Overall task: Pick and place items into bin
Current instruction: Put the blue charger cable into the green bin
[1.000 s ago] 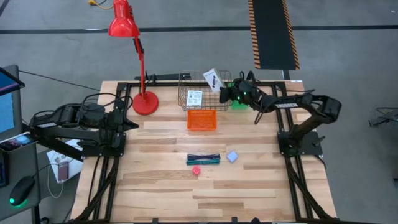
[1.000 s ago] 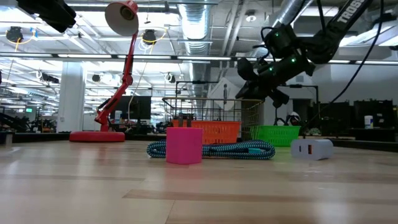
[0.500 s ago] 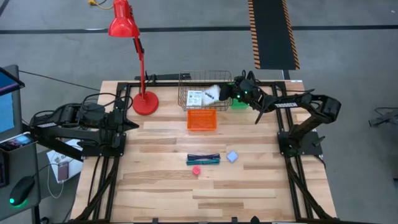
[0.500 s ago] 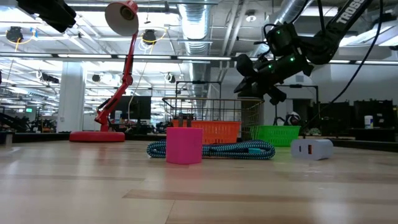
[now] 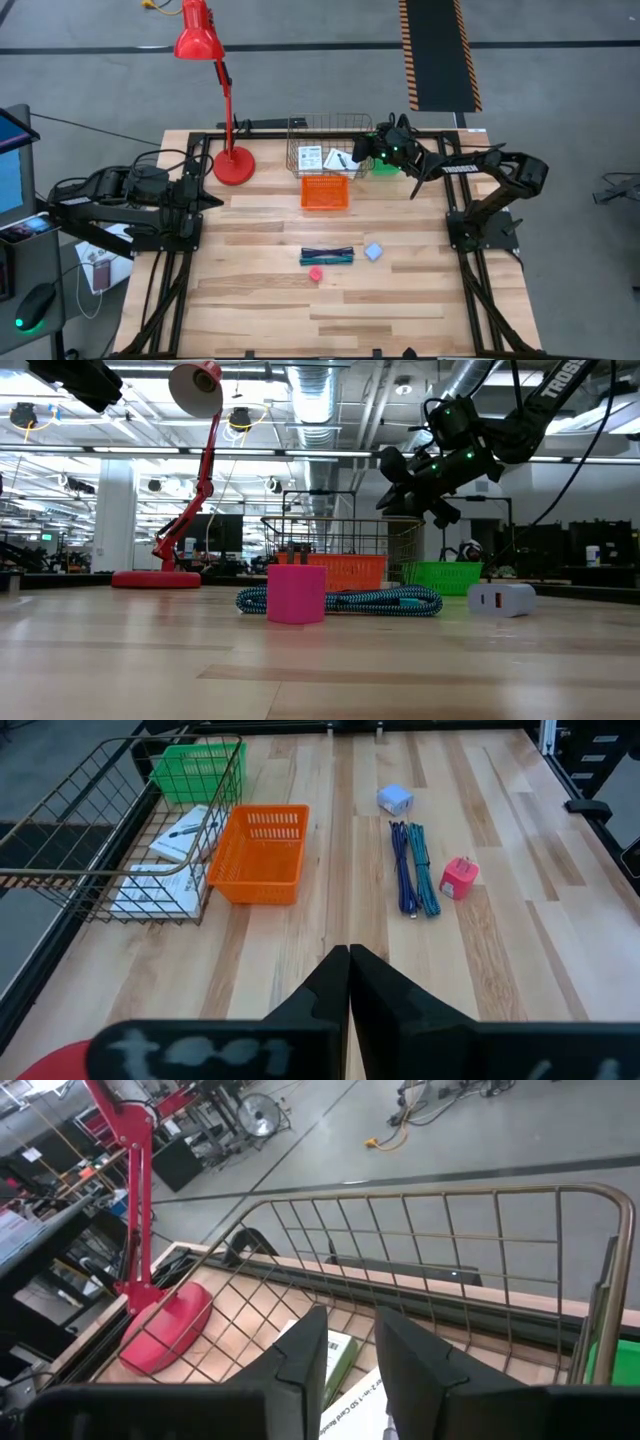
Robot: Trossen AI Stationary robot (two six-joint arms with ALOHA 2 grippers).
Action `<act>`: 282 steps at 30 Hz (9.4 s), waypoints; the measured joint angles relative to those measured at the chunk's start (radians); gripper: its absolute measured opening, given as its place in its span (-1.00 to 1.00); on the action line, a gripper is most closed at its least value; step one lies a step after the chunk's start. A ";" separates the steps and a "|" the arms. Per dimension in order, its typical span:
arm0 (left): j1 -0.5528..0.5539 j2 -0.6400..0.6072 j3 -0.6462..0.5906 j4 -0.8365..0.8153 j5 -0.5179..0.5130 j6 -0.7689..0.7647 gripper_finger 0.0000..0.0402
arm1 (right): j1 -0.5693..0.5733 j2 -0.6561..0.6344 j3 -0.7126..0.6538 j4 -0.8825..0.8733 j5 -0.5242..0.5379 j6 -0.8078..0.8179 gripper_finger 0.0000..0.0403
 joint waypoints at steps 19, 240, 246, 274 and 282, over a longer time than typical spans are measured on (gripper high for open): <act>0.000 0.000 0.000 0.000 0.000 -0.008 -1.00 | 0.078 0.000 0.000 -0.001 0.000 -0.052 -0.59; 0.000 0.000 0.000 0.000 0.000 0.000 -1.00 | 0.727 0.228 0.045 -0.400 -0.023 -0.198 -0.60; 0.000 0.000 0.000 0.000 0.000 -0.006 -1.00 | 0.697 0.227 0.047 -0.420 -0.020 -0.197 -0.72; 0.000 0.000 0.000 0.000 0.000 -0.001 -1.00 | 0.800 -0.196 0.043 -0.380 0.680 -0.354 -0.88; 0.000 0.000 0.000 0.000 0.000 0.000 -1.00 | 0.700 -0.464 0.044 -0.697 0.918 -0.255 -0.88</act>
